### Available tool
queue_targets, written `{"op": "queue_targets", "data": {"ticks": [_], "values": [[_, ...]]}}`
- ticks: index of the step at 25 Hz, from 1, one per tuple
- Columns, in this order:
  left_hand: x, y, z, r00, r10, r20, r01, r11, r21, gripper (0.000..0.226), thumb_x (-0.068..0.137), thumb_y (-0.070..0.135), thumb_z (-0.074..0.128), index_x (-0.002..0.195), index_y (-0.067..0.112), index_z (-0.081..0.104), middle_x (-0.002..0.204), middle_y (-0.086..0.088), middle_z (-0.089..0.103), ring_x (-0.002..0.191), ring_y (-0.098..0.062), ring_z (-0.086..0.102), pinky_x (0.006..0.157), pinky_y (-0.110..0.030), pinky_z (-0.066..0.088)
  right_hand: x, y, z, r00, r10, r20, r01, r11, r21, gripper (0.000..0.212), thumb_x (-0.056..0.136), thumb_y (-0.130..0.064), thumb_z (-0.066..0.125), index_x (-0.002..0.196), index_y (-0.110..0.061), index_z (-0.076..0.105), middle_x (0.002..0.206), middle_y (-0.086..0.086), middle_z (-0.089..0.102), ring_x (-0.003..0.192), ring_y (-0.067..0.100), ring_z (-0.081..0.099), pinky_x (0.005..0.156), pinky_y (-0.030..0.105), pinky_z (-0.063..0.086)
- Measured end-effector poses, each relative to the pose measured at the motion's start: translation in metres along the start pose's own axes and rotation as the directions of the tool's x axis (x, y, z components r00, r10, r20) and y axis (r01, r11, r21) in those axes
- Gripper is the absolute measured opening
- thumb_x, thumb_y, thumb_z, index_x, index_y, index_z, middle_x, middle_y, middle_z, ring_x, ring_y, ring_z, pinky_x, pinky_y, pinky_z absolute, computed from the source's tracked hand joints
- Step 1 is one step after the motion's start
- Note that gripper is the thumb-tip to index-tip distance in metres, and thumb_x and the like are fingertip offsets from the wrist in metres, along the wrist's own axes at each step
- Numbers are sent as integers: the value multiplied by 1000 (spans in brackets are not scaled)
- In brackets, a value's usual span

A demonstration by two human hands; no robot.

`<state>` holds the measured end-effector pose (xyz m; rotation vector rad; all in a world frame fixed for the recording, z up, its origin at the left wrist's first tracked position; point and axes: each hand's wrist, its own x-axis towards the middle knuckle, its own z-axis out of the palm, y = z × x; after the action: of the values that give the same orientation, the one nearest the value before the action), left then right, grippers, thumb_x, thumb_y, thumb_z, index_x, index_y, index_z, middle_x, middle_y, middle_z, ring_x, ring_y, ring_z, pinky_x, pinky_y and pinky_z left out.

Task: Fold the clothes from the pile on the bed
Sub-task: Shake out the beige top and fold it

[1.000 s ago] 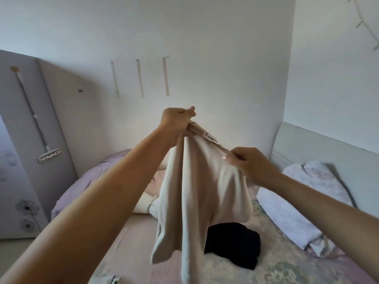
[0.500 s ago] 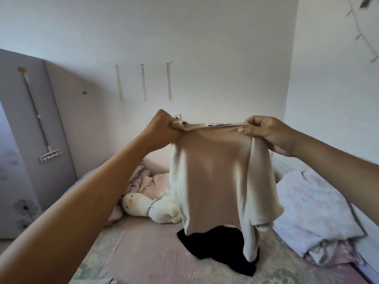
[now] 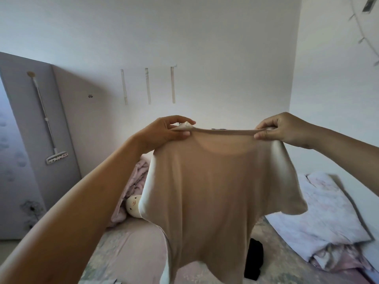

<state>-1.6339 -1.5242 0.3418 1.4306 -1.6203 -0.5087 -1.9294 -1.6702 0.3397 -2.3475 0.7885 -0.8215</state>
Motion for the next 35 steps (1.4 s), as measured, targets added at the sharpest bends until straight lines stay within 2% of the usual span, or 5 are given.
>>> {"op": "queue_targets", "data": {"ticks": [7, 13, 21, 32, 35], "values": [[1, 0, -3, 981, 17, -192, 21, 980, 198, 8, 81, 22, 73, 77, 17, 71, 63, 8, 63, 52, -3, 55, 49, -19, 46, 1, 8, 8, 996, 48, -76, -49, 999, -15, 11, 99, -27, 44, 95, -18, 49, 87, 7, 50, 74, 20, 49, 64, 31, 49], [18, -13, 14, 934, 95, -343, -41, 986, 160, 12, 83, 23, 71, 72, 24, 66, 70, 5, 59, 63, -2, 49, 62, -15, 41, 10, 29, 20, 966, -95, -242, 55, 984, -167, 13, 98, -29, 44, 101, -17, 43, 70, 10, 47, 62, 16, 41, 59, 28, 31], [35, -56, 36, 927, -22, -374, 30, 999, 14, 11, 82, 19, 73, 75, 26, 68, 73, 0, 60, 69, -10, 51, 73, -27, 43, 9, 68, 9, 972, 215, 94, -223, 971, 83, 27, 82, -9, 70, 109, -11, 67, 99, 8, 62, 85, 13, 58, 72, 15, 49], [57, -166, 107, 917, 23, -399, 132, 924, 358, 14, 92, 14, 56, 91, 10, 68, 83, 0, 64, 79, -12, 54, 70, -13, 38, 26, 193, 74, 931, 359, 62, -363, 928, 80, 29, 86, -34, 67, 69, -14, 56, 66, 1, 48, 62, 15, 45, 63, 28, 38], [56, -243, 145, 952, -23, -305, 170, 868, 466, 18, 94, 18, 51, 91, 7, 66, 89, -14, 68, 84, -24, 62, 76, -29, 44, 40, 258, 126, 903, 421, 83, -428, 896, 115, 29, 86, -36, 66, 78, -8, 61, 74, 8, 47, 69, 19, 41, 61, 27, 32]]}}
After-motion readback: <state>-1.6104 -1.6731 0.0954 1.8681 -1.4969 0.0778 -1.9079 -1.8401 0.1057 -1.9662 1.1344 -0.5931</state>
